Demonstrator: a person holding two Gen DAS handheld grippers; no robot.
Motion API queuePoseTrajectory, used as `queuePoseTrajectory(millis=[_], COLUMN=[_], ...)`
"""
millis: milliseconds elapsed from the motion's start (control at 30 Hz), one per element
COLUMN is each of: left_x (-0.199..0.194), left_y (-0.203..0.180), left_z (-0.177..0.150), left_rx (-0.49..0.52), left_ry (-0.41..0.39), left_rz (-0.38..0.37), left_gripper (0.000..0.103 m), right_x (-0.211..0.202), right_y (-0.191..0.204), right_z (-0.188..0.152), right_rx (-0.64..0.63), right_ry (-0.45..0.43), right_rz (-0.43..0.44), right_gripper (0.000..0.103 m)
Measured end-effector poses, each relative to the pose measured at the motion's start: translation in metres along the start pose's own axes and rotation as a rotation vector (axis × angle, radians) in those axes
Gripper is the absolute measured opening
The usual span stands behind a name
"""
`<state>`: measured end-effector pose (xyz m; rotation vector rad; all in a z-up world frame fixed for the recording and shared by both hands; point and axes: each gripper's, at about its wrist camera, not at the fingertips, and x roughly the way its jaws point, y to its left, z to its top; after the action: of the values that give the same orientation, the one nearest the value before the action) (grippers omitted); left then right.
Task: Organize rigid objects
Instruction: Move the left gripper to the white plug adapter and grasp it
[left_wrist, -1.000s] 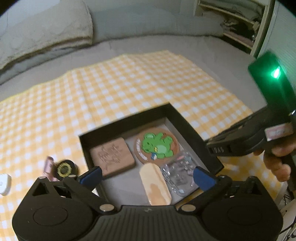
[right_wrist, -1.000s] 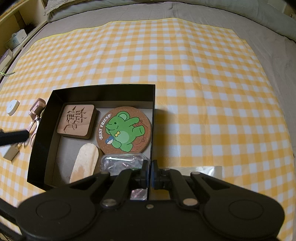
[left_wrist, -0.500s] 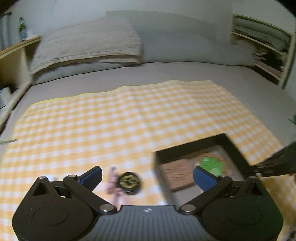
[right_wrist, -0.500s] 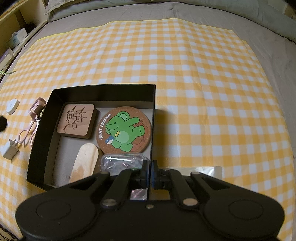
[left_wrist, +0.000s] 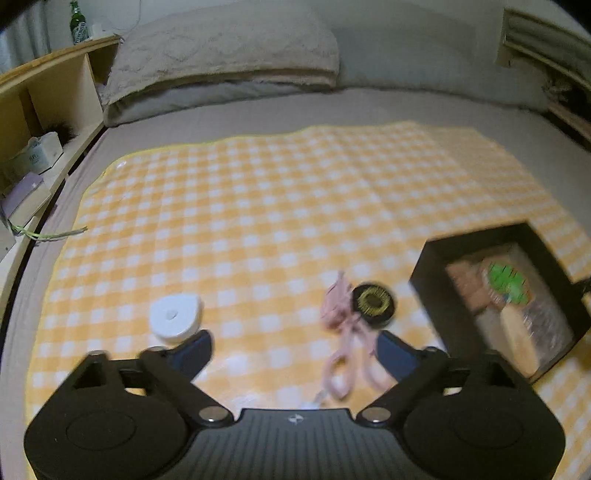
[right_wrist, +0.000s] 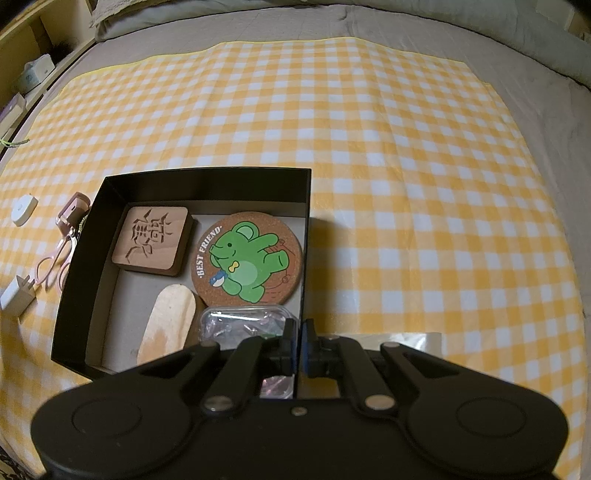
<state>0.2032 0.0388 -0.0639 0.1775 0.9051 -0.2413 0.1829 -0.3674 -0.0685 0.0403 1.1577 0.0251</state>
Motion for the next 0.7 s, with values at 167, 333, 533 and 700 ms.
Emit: queuePoseTrajectory(millis=[167, 333, 533, 700], left_x=[0.011, 0.015, 0.023, 0.033], left_y=[0.012, 0.009, -0.001, -0.005], left_z=[-0.012, -0.024, -0.036, -0.040], left_rx=[0.033, 0.073, 0.135, 0.179], left_ry=[0.088, 0.132, 0.194, 0.227], left_rz=[-0.016, -0.074, -0.096, -0.097], left_gripper=[0.061, 0.050, 0.036, 0.029], right_x=[0.001, 0.002, 0.002, 0.002], right_y=[-0.001, -0.002, -0.001, 0.001], right_z=[0.001, 0.002, 0.002, 0.001], right_rx=[0.001, -0.001, -0.002, -0.003], right_ry=[0.000, 0.000, 0.001, 0.001], right_rz=[-0.002, -0.003, -0.004, -0.006], right_gripper=[0.004, 0.004, 0.004, 0.004])
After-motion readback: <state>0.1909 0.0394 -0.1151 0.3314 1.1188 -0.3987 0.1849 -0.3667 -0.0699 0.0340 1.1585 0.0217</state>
